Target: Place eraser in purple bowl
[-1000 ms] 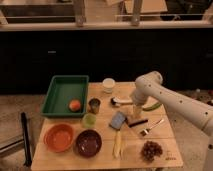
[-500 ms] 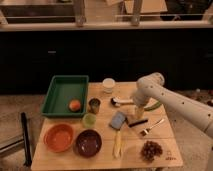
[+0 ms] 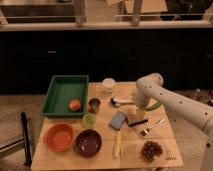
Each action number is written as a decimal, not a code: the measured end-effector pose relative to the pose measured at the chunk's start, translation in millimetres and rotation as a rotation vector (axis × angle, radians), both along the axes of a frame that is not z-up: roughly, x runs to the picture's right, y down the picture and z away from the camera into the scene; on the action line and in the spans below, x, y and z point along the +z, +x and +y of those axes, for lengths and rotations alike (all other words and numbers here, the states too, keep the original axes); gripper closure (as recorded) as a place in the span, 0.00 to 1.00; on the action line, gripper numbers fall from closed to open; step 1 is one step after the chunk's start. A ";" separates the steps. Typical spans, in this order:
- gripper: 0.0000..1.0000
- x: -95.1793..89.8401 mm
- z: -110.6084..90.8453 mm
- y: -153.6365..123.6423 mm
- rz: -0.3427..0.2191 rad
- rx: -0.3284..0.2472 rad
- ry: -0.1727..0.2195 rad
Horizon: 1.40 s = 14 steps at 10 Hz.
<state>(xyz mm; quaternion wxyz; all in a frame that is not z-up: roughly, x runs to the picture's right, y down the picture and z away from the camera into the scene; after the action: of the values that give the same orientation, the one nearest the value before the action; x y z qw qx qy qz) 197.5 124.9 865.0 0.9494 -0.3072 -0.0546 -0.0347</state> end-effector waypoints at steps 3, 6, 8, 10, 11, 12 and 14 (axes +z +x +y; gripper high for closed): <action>0.20 1.2 5.0 3.6 -0.006 -0.007 -0.028; 0.20 -1.8 12.1 6.5 -0.050 -0.020 0.004; 0.20 -3.9 17.6 7.9 -0.078 -0.035 0.017; 0.20 -3.5 23.1 8.1 -0.100 -0.046 0.016; 0.20 -2.2 26.1 6.0 -0.114 -0.052 0.011; 0.20 -0.6 28.2 4.1 -0.123 -0.057 0.007; 0.20 4.9 34.3 1.5 -0.137 -0.072 -0.001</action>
<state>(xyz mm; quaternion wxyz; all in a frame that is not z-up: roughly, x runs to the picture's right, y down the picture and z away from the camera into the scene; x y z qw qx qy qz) 198.9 159.2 869.9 0.9414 -0.3064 -0.1084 -0.0897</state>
